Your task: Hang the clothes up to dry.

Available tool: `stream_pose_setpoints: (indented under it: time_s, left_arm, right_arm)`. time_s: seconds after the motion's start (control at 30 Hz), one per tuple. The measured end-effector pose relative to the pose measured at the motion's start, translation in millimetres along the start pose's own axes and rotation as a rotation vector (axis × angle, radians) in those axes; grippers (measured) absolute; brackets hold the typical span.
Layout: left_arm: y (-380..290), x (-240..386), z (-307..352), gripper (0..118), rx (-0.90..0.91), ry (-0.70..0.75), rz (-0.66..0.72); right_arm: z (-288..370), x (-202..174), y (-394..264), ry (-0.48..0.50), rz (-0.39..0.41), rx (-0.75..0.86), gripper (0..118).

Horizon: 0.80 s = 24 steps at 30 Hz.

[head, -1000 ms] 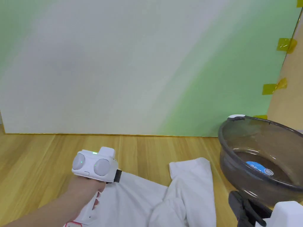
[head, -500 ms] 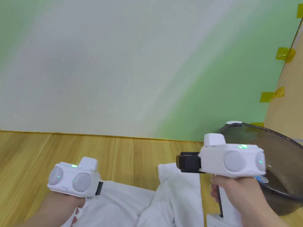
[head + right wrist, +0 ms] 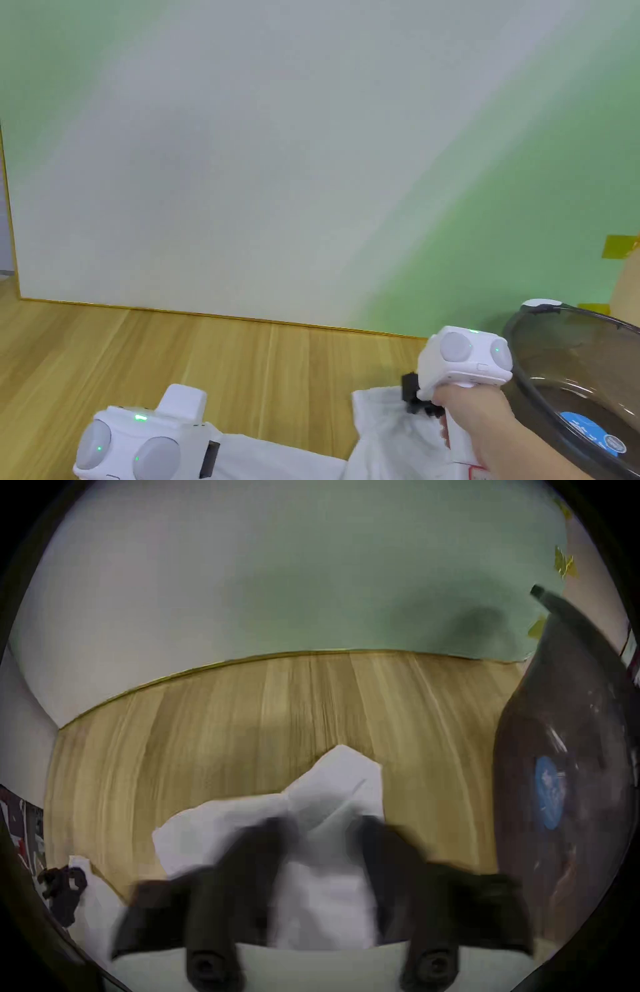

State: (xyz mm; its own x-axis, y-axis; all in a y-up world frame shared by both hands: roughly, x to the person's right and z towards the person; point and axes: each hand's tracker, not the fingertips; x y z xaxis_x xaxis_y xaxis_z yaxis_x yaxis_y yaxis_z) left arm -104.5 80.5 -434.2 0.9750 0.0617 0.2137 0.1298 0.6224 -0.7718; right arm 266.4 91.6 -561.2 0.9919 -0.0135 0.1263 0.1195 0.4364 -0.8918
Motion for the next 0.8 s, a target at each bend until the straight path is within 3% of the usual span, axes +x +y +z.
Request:
stream_pose_setpoints:
  time_s: [0.03,0.23,0.43,0.57,0.7,0.8]
  left_arm:
    - [0.1,-0.3,-0.6,3,0.005,0.0,0.009]
    - [-1.4,1.9,-2.5,3,0.035,0.009,0.018]
    - [2.3,-16.1,2.5,3,0.068,-0.066,0.151]
    - [17.6,-20.7,60.0,3,0.222,-0.134,0.181]
    - [45.4,-18.2,140.8,3,0.417,-0.133,0.128]
    - [66.1,-22.1,213.1,3,0.576,-0.126,0.106]
  right_arm:
    - [2.8,3.1,-5.0,0.017,0.015,0.024,3]
    - [8.3,16.9,-11.4,0.062,0.005,0.062,2]
    - [59.8,33.3,-19.4,0.13,-0.052,0.27,2]
    - [131.3,45.0,-22.8,0.233,0.026,0.425,1]
    - [226.4,54.9,-27.1,0.266,0.034,0.624,2]
    - [303.8,59.1,-30.1,0.275,0.086,0.761,1]
